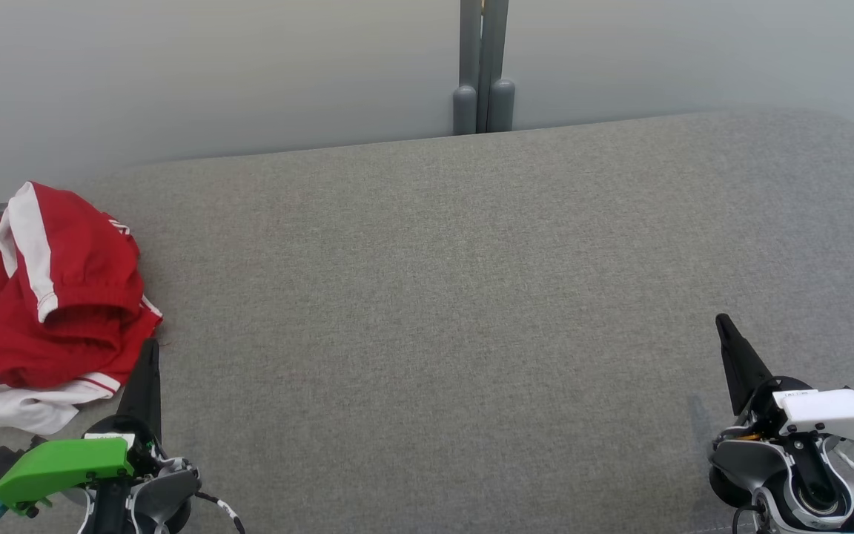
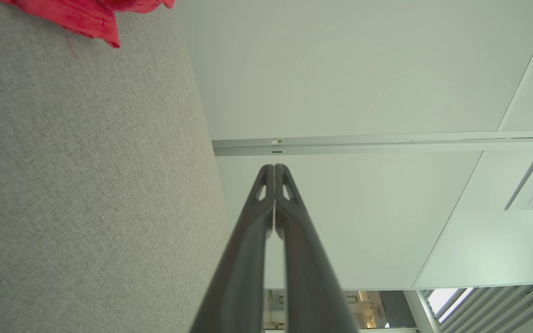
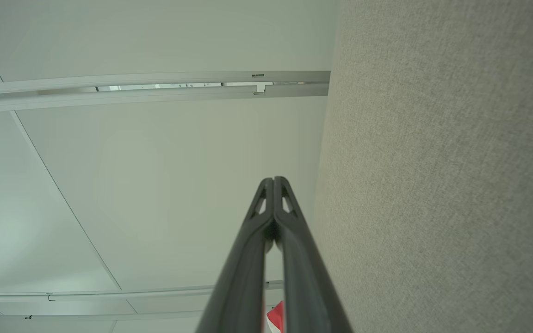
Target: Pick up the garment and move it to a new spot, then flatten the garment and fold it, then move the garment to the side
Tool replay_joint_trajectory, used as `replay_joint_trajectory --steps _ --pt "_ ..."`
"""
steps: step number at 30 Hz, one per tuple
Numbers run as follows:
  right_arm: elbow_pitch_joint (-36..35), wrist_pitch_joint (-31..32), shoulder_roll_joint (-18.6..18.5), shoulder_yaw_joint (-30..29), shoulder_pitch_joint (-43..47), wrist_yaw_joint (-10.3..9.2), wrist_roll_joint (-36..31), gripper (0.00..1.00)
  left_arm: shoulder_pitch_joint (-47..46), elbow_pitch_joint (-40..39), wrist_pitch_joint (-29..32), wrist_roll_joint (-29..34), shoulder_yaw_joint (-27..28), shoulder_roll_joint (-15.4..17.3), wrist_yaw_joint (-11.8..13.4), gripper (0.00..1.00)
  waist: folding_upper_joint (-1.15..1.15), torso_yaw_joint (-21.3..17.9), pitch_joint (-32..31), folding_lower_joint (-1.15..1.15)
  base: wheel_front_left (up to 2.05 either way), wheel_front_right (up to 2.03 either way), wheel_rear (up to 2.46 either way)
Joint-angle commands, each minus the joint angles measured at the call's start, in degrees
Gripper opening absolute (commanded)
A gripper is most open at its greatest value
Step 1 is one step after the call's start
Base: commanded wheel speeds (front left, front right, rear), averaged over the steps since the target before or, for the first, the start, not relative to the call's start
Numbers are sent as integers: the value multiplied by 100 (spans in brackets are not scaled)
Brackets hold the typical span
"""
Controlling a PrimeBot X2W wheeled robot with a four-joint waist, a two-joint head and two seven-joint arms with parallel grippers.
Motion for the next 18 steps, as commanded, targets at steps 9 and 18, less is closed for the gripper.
replay_joint_trajectory --steps 9,18 --pt "109 -27 33 36 63 -1 -37 100 71 143 -45 32 -30 -29 9 100 0 0 2 0 0 0 0" --pt "121 -318 -99 253 19 -1 -841 100 91 223 -310 1023 -81 28 44 100 0 4 14 0 0 0 0"
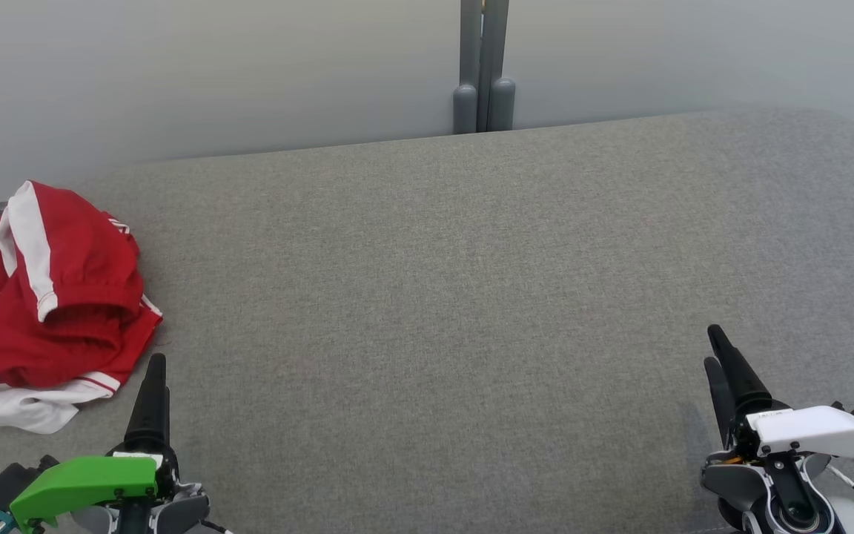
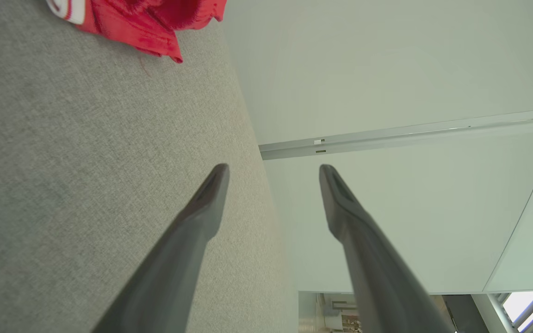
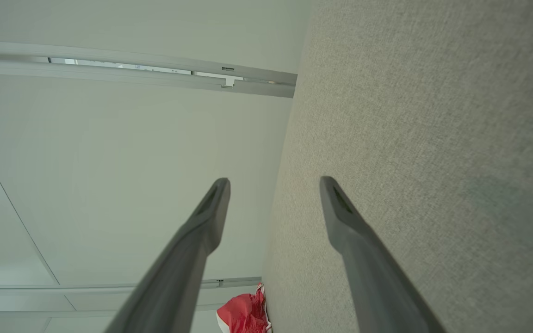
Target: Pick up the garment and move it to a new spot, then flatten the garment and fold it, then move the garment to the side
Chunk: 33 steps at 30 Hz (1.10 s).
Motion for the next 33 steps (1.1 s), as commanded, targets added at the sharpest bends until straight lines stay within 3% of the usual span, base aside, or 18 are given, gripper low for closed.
replay_joint_trajectory --steps 1,17,33 --pt "-81 -73 -63 36 -150 2 -284 100 -64 -70 -65 346 8 52 28 100 0 0 2 0 0 0 0" --pt "32 -479 -120 300 -165 2 -2229 100 35 -71 -461 2331 -129 77 288 100 0 -2 13 0 0 0 0" --pt "193 -822 -166 505 -186 3 -3604 100 113 0 -796 3730 -275 131 523 100 0 -2 13 0 0 0 0"
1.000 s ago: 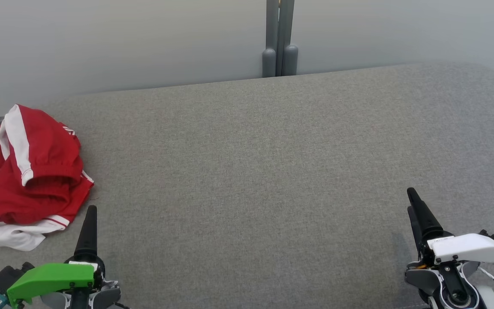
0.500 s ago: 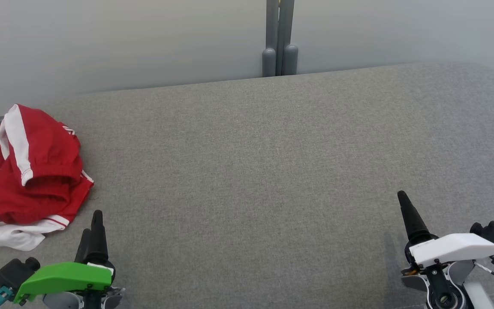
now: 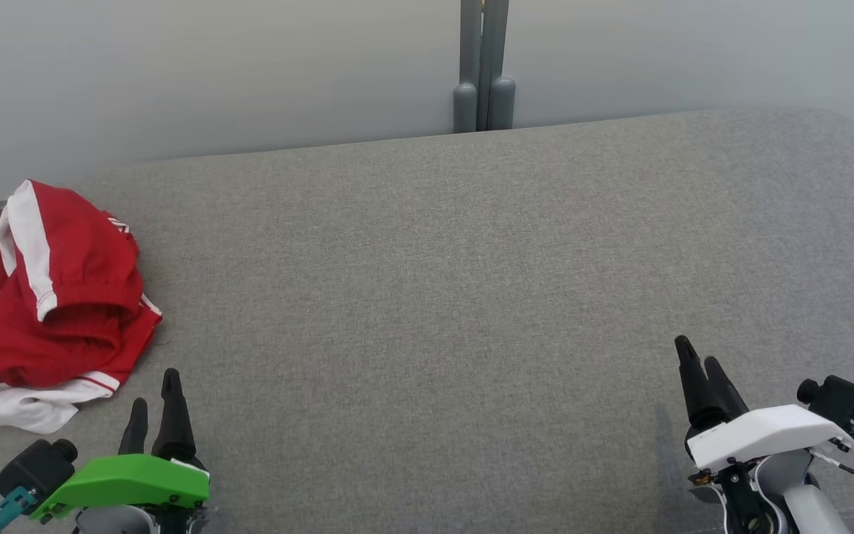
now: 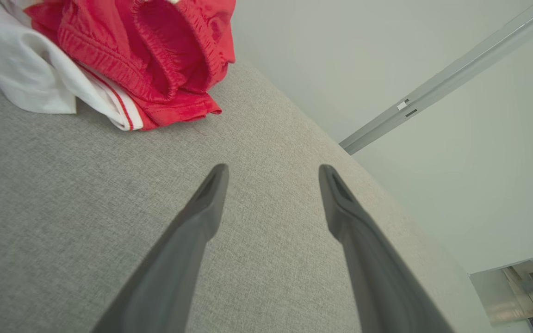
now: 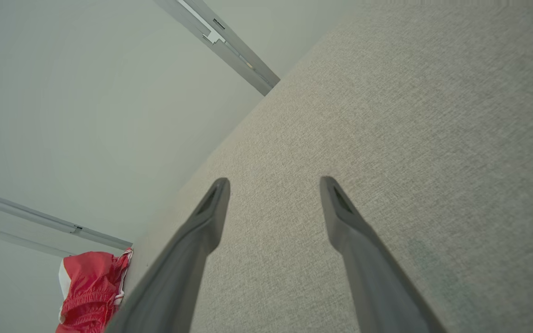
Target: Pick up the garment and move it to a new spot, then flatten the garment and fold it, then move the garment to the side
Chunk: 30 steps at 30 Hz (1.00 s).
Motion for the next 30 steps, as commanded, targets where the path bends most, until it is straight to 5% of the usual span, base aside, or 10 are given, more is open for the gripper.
replay_joint_trajectory --steps 1,30 --pt "-38 -74 -51 24 -140 3 -242 100 25 -45 -74 261 -13 65 39 100 0 -3 -2 0 0 0 0" --pt "268 -555 -120 372 -174 4 -2120 100 114 210 -540 2246 -238 115 279 100 0 -16 16 0 0 0 0"
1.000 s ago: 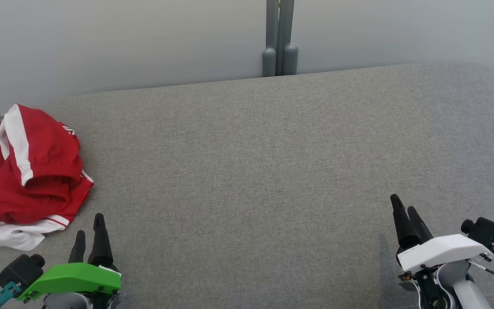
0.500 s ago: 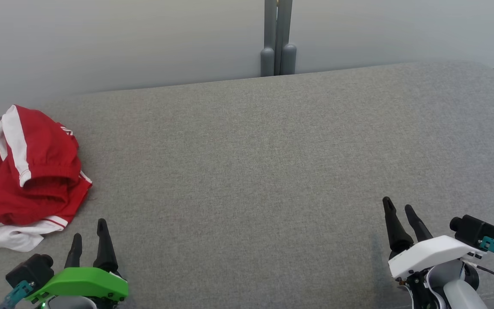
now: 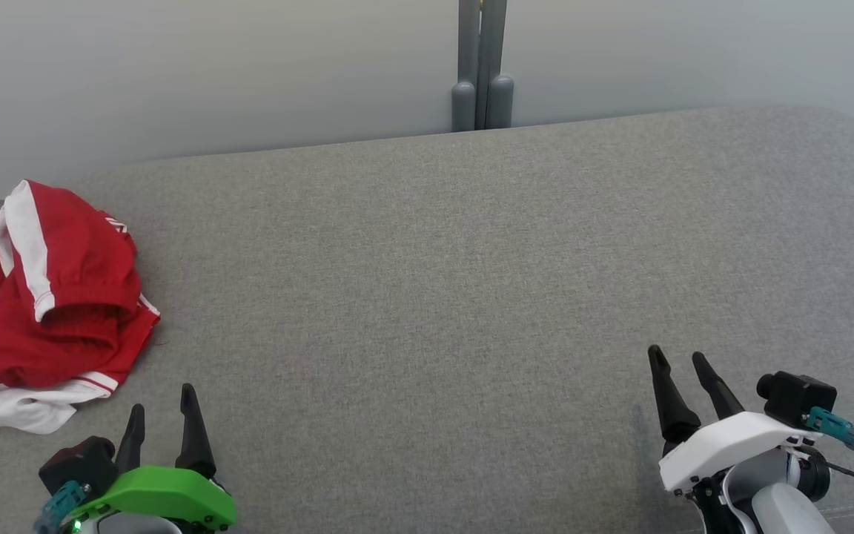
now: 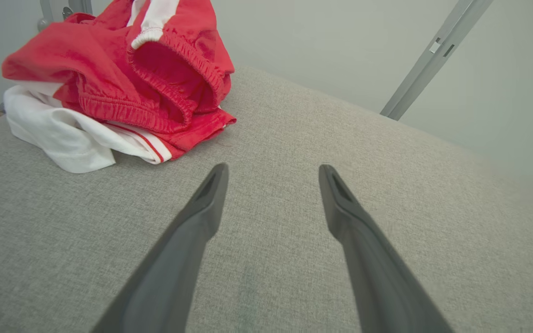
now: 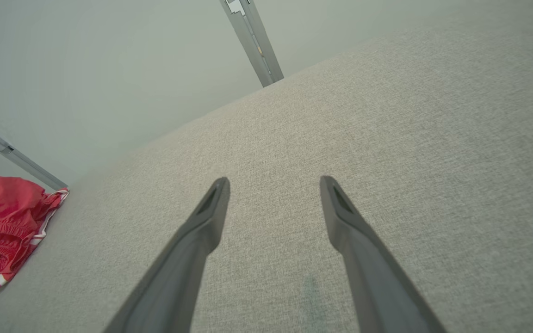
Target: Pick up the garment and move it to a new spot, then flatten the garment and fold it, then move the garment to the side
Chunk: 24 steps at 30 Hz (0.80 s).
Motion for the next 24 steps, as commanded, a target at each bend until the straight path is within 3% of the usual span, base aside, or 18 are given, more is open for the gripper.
replay_joint_trajectory --steps 1,24 --pt "-11 -50 -39 21 -88 2 -150 100 27 -18 -55 168 -18 54 33 100 0 1 3 0 0 0 0" --pt "-334 -363 37 -101 -44 3 -1567 100 77 -230 -358 1452 -217 116 297 100 0 -4 37 0 0 0 0"
